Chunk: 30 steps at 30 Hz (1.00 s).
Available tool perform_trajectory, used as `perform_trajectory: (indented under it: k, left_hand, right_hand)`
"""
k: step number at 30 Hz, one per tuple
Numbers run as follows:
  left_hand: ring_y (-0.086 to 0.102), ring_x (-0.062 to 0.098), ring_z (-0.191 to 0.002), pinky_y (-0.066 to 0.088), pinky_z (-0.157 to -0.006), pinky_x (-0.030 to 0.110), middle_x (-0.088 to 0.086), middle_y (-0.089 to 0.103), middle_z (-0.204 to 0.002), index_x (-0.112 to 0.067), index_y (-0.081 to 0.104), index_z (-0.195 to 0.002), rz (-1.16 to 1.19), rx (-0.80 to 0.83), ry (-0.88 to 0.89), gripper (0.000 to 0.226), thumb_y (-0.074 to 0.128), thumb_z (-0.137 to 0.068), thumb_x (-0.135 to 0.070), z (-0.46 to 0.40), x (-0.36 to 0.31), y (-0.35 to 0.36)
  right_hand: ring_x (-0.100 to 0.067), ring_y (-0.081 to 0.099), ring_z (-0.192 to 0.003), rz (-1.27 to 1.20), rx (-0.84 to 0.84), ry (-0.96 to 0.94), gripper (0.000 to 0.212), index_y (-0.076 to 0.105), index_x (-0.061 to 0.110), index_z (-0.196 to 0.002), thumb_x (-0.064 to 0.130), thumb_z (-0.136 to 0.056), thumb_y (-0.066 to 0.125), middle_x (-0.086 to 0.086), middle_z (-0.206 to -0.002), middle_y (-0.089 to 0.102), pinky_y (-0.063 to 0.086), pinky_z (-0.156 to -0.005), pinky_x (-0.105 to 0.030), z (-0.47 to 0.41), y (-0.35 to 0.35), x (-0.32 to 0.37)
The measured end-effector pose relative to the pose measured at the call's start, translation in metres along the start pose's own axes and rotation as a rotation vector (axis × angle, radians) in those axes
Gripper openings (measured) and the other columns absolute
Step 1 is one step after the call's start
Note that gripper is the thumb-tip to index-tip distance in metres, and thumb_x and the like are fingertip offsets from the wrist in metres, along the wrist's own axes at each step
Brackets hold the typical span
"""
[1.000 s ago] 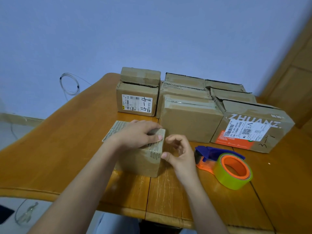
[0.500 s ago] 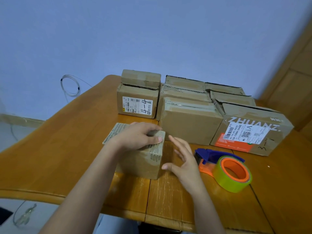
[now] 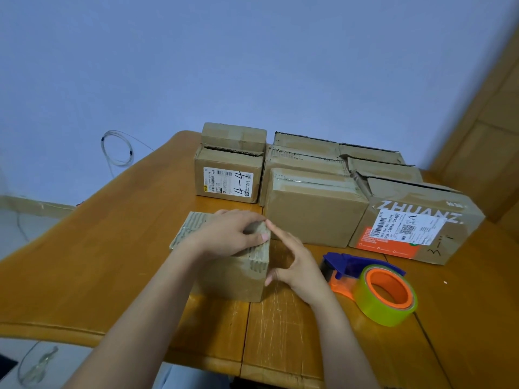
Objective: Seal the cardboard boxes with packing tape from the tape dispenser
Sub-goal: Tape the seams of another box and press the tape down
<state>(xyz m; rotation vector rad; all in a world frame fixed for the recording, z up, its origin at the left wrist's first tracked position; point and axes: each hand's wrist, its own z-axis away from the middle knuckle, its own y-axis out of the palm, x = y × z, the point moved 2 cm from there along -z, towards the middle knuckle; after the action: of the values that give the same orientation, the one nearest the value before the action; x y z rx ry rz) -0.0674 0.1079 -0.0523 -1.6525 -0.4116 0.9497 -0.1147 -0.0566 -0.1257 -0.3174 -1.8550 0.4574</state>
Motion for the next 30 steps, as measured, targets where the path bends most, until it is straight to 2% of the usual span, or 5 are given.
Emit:
perform_trajectory:
  k: [9, 17, 20, 24, 30]
  left_hand:
    - [0.043, 0.015, -0.125, 0.024, -0.11, 0.039, -0.006, 0.053, -0.135, -0.026, 0.042, -0.141, 0.014, 0.038, -0.008, 0.049, 0.041, -0.097, -0.048, -0.002, 0.003, 0.002]
    - [0.043, 0.015, -0.128, 0.029, -0.112, 0.039, -0.006, 0.052, -0.137, -0.023, 0.039, -0.144, 0.295, 0.016, -0.086, 0.043, 0.042, -0.101, -0.028, -0.001, 0.007, 0.002]
    - [0.05, 0.016, -0.126, 0.039, -0.107, 0.029, 0.001, 0.055, -0.134, -0.013, 0.043, -0.14, 0.753, -0.131, -0.101, 0.04, 0.039, -0.1, -0.006, 0.002, 0.012, -0.001]
    - [0.066, 0.016, -0.104, 0.051, -0.09, 0.022, 0.006, 0.068, -0.114, -0.003, 0.057, -0.122, 1.032, -0.488, -0.03, 0.034, 0.038, -0.096, 0.006, 0.017, 0.014, -0.019]
    - [0.061, 0.005, -0.102, 0.044, -0.082, 0.013, -0.002, 0.067, -0.113, -0.014, 0.068, -0.108, 0.746, -0.705, -0.045, 0.03, 0.044, -0.096, -0.002, 0.055, 0.03, -0.024]
  right_hand:
    - [-0.011, 0.052, -0.109, 0.029, -0.064, 0.002, 0.073, 0.053, 0.038, -0.12, 0.007, -0.061, 0.083, 0.007, -0.116, 0.057, 0.041, -0.09, -0.022, -0.007, 0.0, 0.011]
    - [0.013, 0.018, -0.134, -0.036, 0.142, 0.109, 0.085, 0.014, 0.051, -0.144, 0.042, -0.082, 0.071, 0.029, -0.149, 0.016, 0.025, -0.092, 0.004, 0.021, -0.006, 0.031]
    - [0.013, 0.007, -0.138, 0.004, 0.081, 0.076, 0.095, 0.011, 0.052, -0.147, 0.069, -0.07, 0.064, 0.034, -0.152, 0.005, 0.021, -0.107, -0.014, 0.025, -0.001, 0.049]
    - [0.007, -0.016, -0.141, 0.414, 0.102, -0.023, 0.08, 0.006, 0.05, -0.147, 0.052, -0.088, 0.059, 0.03, -0.155, -0.01, -0.002, -0.116, -0.035, 0.012, 0.016, 0.078]
    - [0.0, -0.008, -0.144, 0.666, 0.15, -0.02, 0.07, 0.016, 0.037, -0.15, 0.039, -0.093, 0.056, 0.019, -0.158, 0.003, -0.002, -0.119, -0.034, 0.009, 0.026, 0.076]
